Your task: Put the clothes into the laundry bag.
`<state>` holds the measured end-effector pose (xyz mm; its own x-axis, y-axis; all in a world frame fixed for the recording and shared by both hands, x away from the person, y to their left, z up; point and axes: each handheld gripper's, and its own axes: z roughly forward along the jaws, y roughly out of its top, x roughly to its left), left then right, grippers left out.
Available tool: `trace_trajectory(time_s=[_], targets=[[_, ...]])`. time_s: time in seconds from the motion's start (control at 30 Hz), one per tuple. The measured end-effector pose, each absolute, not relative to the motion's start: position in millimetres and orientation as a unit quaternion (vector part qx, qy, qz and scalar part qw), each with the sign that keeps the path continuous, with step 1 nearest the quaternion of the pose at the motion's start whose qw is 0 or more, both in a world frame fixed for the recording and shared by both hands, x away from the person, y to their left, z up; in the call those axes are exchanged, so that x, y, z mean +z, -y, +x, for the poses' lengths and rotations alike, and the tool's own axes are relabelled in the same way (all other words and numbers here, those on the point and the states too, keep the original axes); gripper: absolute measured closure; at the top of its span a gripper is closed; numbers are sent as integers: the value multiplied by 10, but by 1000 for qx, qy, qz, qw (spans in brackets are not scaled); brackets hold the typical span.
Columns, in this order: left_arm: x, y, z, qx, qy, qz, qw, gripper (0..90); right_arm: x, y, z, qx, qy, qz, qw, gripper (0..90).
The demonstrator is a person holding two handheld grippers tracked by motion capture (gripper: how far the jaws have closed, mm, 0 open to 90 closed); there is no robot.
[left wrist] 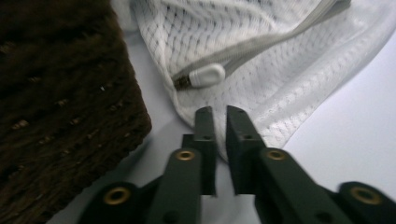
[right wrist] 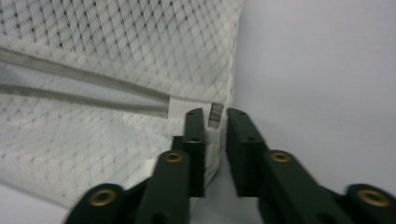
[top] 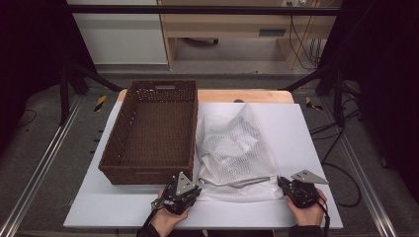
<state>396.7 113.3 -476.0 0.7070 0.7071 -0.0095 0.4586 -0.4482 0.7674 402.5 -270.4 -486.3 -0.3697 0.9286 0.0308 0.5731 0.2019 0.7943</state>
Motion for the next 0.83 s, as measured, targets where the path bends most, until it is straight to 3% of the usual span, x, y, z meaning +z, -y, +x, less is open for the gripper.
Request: trace_trajectory(time_s=[0.17,0.37,0.83], targets=[[-4656,-1279,3962,149,-336,828,424,581,-4810,2753,4050,408,-720,494,267,473],[-4596,-1484,3931,141,-336,819,444,449,-4739,2810,4088,429,-703,494,278,329],[-4593,-1819,3872,161,-341,814,442,363,-4693,2948,4037,441,-686,503,287,275]])
